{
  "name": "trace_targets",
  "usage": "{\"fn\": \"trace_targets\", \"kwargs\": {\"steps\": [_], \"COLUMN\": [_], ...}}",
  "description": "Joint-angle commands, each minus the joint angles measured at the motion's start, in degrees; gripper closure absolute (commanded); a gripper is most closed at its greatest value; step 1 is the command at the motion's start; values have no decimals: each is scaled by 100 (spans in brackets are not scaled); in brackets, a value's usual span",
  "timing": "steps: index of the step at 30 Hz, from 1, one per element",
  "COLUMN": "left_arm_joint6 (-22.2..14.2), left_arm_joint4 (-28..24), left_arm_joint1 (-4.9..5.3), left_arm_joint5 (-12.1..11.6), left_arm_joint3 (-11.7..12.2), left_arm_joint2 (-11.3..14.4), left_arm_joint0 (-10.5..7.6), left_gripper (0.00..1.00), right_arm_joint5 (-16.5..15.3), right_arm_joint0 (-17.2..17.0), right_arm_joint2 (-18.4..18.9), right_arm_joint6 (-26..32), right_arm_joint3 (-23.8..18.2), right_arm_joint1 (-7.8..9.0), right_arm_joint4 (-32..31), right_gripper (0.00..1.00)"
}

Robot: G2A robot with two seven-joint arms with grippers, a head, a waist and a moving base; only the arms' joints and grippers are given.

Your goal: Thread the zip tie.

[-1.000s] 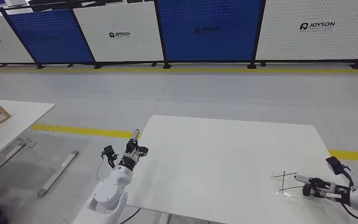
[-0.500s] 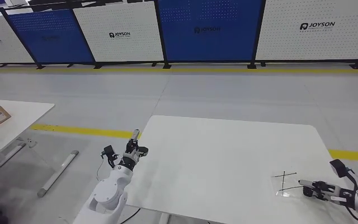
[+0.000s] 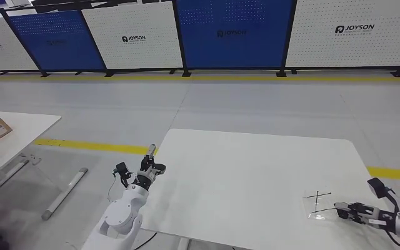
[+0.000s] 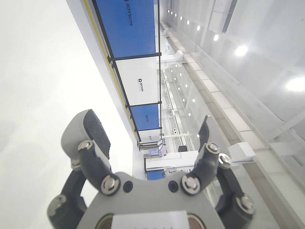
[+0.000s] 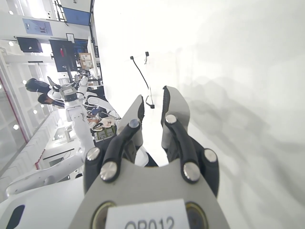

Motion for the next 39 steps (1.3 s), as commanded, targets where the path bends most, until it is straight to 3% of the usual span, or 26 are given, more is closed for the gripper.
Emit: {"fn": "trace_targets", "kwargs": {"steps": [1, 15, 19, 21, 26, 34, 39], "left_arm_joint6": [0, 0, 0, 0, 0, 0, 0], "left_arm_joint4": [0, 0, 0, 0, 0, 0, 0], "left_arm_joint1": [0, 0, 0, 0, 0, 0, 0], "left_arm_joint5": [0, 0, 0, 0, 0, 0, 0], "left_arm_joint3": [0, 0, 0, 0, 0, 0, 0], "left_arm_joint2": [0, 0, 0, 0, 0, 0, 0], "left_arm_joint0": [0, 0, 0, 0, 0, 0, 0], "left_gripper": [0, 0, 0, 0, 0, 0, 0], "right_arm_joint5": [10, 21, 45, 48, 32, -266, -561], "right_arm_joint0": [16, 66, 79, 82, 83, -34, -314], "right_arm_joint2": [-21, -119, -149, -159, -172, -3, 311], "right_arm_joint6": [-8, -86, -121, -133, -149, -29, 67], "right_arm_joint3": [16, 45, 51, 54, 69, 71, -64], "right_arm_joint1": [3, 42, 51, 57, 72, 118, 166], "right_arm_joint4": [8, 53, 56, 62, 90, 462, 995], "right_gripper": [80, 79, 89, 100, 100, 100, 100]}}
